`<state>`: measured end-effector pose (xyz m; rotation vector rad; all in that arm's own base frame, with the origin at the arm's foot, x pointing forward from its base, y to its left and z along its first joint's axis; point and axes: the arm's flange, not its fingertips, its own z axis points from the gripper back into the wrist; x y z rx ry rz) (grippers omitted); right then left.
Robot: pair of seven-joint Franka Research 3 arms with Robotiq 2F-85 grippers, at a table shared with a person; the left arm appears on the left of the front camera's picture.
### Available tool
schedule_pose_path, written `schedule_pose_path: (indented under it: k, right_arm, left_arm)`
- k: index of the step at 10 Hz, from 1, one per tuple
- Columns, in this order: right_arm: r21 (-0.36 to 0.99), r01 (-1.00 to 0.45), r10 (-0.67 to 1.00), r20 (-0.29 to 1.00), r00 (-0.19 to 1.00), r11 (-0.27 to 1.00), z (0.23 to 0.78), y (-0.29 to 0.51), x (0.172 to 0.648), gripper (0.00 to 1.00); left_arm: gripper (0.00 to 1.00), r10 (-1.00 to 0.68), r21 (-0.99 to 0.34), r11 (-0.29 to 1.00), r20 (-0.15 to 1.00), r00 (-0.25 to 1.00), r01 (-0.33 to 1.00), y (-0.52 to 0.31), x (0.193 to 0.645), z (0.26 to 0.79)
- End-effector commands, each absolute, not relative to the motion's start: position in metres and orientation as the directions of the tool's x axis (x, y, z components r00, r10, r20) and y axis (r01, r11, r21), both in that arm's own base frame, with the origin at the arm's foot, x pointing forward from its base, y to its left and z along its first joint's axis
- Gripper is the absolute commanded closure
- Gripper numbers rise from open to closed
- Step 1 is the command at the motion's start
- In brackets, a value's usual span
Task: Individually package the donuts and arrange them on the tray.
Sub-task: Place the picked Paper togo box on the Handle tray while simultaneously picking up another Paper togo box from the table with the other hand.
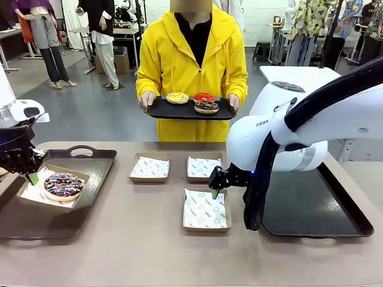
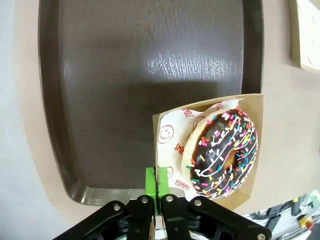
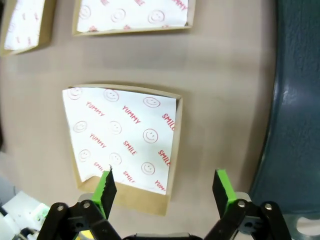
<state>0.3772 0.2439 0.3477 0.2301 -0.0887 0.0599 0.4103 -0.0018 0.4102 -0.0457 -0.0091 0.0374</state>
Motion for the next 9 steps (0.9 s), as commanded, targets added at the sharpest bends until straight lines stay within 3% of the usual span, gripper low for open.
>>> schedule_pose_path:
  k: [1, 3, 9]
  right_arm:
    - [0.216, -0.028, 0.004, 0.108, 0.994, 0.976, 0.3383, 0.2517, 0.3831, 0.00]
    - [0.208, -0.020, -0.003, 0.113, 0.994, 0.978, 0.3377, 0.2514, 0.3816, 0.00]
    - [0.232, -0.042, 0.021, 0.092, 0.996, 0.972, 0.3372, 0.2436, 0.3817, 0.00]
  left_arm:
    - [0.99, 0.096, -0.054, 0.994, 0.025, 0.995, -0.095, -0.0081, 0.4070, 0.4067]
    - [0.99, 0.134, -0.047, 0.990, -0.011, 0.991, -0.134, -0.0087, 0.4111, 0.4069]
    - [0.99, 0.089, -0.047, 0.995, 0.000, 0.996, -0.089, -0.0028, 0.4084, 0.4054]
